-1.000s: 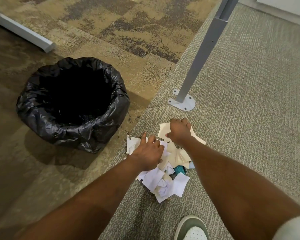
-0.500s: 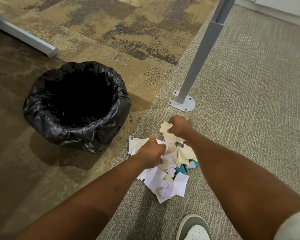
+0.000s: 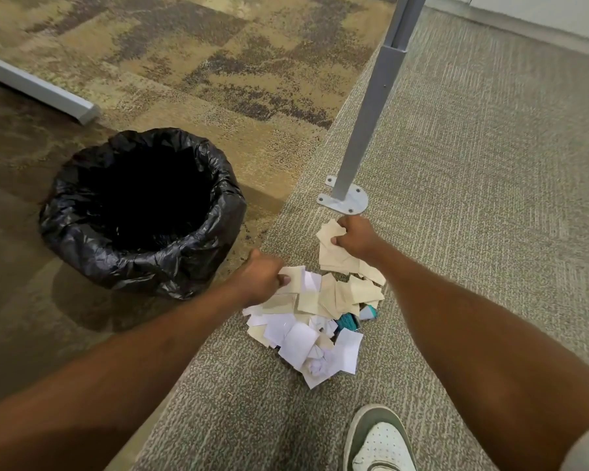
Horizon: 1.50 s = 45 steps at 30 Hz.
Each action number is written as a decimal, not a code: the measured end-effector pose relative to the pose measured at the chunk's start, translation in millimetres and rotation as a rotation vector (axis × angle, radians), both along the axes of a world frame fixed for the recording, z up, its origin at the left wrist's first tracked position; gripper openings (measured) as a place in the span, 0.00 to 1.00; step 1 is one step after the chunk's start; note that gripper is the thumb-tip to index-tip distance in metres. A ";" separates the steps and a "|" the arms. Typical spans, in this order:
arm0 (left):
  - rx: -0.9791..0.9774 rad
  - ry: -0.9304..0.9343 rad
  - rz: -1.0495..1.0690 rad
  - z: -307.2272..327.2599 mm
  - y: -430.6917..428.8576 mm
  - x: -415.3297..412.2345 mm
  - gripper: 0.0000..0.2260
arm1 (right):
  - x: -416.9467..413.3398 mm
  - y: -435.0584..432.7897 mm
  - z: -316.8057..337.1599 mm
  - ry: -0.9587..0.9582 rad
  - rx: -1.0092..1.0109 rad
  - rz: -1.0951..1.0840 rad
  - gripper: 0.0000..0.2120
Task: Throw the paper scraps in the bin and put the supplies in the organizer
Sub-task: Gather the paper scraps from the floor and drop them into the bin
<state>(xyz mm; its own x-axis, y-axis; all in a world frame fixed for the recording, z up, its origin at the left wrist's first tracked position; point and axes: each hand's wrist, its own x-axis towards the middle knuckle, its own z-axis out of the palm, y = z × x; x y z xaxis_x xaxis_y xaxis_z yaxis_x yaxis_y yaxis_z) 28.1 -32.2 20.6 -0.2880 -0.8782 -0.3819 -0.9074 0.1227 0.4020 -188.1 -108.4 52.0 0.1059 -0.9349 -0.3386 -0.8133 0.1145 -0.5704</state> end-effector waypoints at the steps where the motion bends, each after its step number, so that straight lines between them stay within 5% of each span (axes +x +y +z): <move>1: 0.008 -0.034 0.001 -0.4 0.5 1.5 0.11 | -0.4 2.7 0.1 -0.014 0.019 -0.015 0.06; 4: 0.031 -0.078 -0.042 -5.7 2.6 2.1 0.10 | -0.7 10.1 -0.1 -0.045 0.125 -0.025 0.12; 9: 0.033 -0.105 -0.182 -17.4 6.5 -0.6 0.17 | -3.3 26.7 -2.8 -0.021 0.285 0.072 0.07; 22: -0.096 -0.268 -0.316 -21.1 29.6 -21.7 0.20 | -4.9 52.8 -22.8 0.244 0.231 0.338 0.25; 31: -0.156 -0.372 -0.212 -23.5 36.1 -34.8 0.41 | 3.3 62.3 -37.1 0.442 0.134 0.393 0.33; 37: -0.108 -0.404 -0.148 -21.5 33.1 -41.8 0.39 | 6.5 58.7 -33.9 0.497 0.142 0.420 0.30; 45: -0.087 -0.352 -0.035 -12.0 20.7 -46.8 0.15 | 4.0 55.2 -30.4 0.491 0.142 0.447 0.22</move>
<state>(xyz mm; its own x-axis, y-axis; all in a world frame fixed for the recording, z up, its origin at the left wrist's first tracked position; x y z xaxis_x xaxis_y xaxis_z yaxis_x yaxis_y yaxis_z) -18.7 -11.5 8.6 -0.1830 -0.9038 -0.3869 -0.9829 0.1765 0.0525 -184.1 -53.2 21.6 0.2747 -0.7801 -0.5621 -0.9607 -0.2465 -0.1274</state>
